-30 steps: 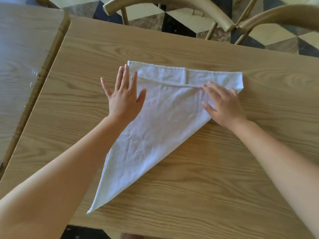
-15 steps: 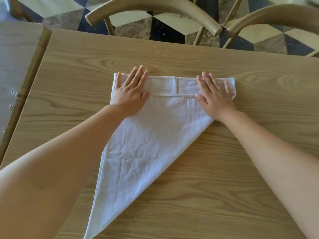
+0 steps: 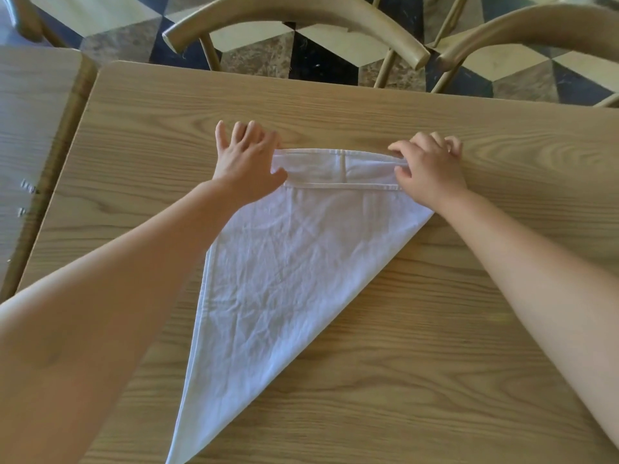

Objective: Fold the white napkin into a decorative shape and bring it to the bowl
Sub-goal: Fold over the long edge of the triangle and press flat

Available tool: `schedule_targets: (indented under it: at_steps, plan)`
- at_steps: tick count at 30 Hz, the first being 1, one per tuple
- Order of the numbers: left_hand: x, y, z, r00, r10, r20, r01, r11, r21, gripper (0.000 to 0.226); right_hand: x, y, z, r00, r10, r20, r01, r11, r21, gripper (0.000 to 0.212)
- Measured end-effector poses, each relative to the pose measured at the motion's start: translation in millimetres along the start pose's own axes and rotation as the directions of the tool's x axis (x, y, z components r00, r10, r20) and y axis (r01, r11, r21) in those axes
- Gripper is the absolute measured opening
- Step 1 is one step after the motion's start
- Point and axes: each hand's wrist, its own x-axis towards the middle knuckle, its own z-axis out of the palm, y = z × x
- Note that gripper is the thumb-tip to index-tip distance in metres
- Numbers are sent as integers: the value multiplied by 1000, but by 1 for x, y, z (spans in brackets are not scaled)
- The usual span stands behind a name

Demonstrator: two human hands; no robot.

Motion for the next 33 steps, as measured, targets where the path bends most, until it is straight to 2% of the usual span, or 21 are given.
schedule_targets:
  at_steps: [2, 5, 7, 9, 13, 15, 17, 19, 21, 26, 30, 33]
  plan:
    - [0, 1, -2, 1000, -3, -24, 2, 1000, -14, 31, 2, -2, -4, 998, -26, -59, 25, 1000, -14, 17]
    - [-9, 2, -5, 978, 112, -177, -125, 990, -65, 14, -7, 1, -6, 970, -129, -208, 118, 991, -61, 3]
    - [-23, 4, -7, 938, 198, -284, -226, 972, -69, 9, -19, 8, -6, 928, -230, -293, 192, 970, -152, 7]
    - [-39, 3, -6, 898, 279, -341, -295, 956, 5, 9, -34, 18, -4, 889, -315, -331, 249, 941, -227, 14]
    - [-61, -6, 8, 898, 315, -308, -320, 947, 38, 15, -60, 34, 7, 868, -401, -292, 362, 914, -181, 32]
    - [-70, -12, 15, 910, 295, -291, -301, 953, 24, 10, -69, 39, 12, 874, -388, -294, 353, 921, -167, 37]
    - [-77, -14, 20, 916, 265, -302, -282, 959, -13, 22, -74, 40, 14, 883, -349, -314, 287, 930, -228, 38]
    - [-80, -15, 19, 911, 252, -325, -278, 960, -36, 29, -74, 38, 13, 886, -320, -336, 220, 927, -303, 33]
    - [-81, -14, 18, 909, 248, -334, -274, 961, -35, 23, -71, 42, 8, 881, -299, -365, 187, 931, -312, 26]
    - [-81, -12, 16, 930, 168, -327, -215, 970, -111, 25, -63, 69, 1, 912, -234, -338, 188, 968, -164, 23]
    - [-82, -14, 16, 929, 161, -332, -210, 971, -116, 23, -56, 78, -4, 952, -193, -238, 196, 981, -9, 28]
    - [-81, -15, 16, 929, 162, -332, -212, 970, -122, 24, -46, 80, -10, 978, -144, -151, 159, 983, 93, 17]
